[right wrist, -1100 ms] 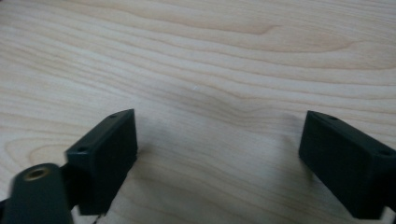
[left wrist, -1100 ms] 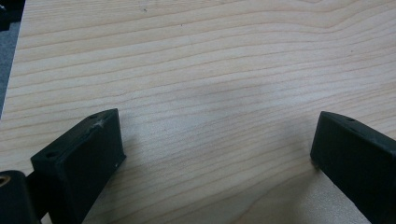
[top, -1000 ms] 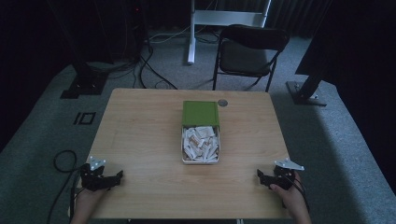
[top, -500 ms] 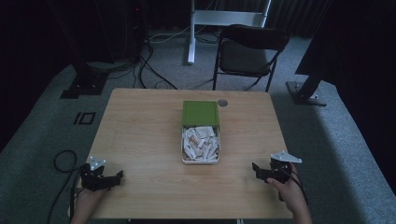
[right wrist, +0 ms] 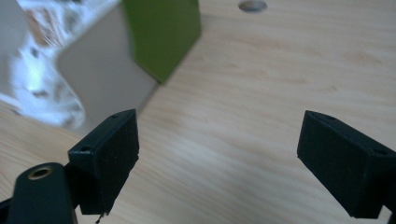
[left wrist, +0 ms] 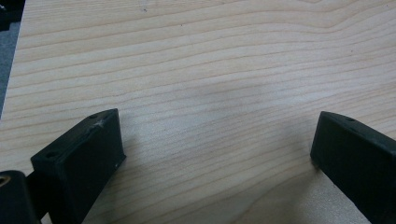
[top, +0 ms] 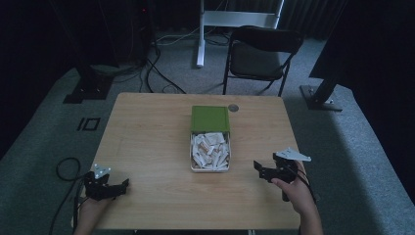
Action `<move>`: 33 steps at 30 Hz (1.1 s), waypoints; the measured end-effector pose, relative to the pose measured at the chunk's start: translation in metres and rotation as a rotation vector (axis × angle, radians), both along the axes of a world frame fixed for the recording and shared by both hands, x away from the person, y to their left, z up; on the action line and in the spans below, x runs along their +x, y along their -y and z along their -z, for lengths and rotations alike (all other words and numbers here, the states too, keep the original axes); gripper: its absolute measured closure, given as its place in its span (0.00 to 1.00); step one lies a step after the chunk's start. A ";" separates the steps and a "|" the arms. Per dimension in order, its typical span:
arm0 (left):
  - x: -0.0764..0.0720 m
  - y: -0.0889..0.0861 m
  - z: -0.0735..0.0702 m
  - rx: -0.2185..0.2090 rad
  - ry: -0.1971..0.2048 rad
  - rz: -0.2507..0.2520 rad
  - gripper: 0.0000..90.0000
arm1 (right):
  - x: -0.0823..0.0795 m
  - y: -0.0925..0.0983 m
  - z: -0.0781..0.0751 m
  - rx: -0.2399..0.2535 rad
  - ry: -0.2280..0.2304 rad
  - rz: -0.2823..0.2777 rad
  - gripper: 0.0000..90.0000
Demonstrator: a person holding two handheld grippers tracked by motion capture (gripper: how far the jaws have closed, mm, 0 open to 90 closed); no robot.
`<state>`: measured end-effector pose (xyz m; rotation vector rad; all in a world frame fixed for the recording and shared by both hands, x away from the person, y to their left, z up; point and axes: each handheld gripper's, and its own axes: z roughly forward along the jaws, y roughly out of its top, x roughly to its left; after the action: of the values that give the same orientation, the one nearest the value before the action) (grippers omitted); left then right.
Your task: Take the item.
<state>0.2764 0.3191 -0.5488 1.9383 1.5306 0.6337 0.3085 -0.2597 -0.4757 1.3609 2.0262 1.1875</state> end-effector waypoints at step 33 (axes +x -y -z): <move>0.000 0.000 0.000 0.000 -0.001 -0.001 0.04 | 0.032 -0.096 -0.037 0.008 0.055 -0.206 0.17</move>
<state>0.2763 0.3190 -0.5487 1.9383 1.5322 0.6324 0.3405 -0.1637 -0.4383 1.1312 2.1652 1.3059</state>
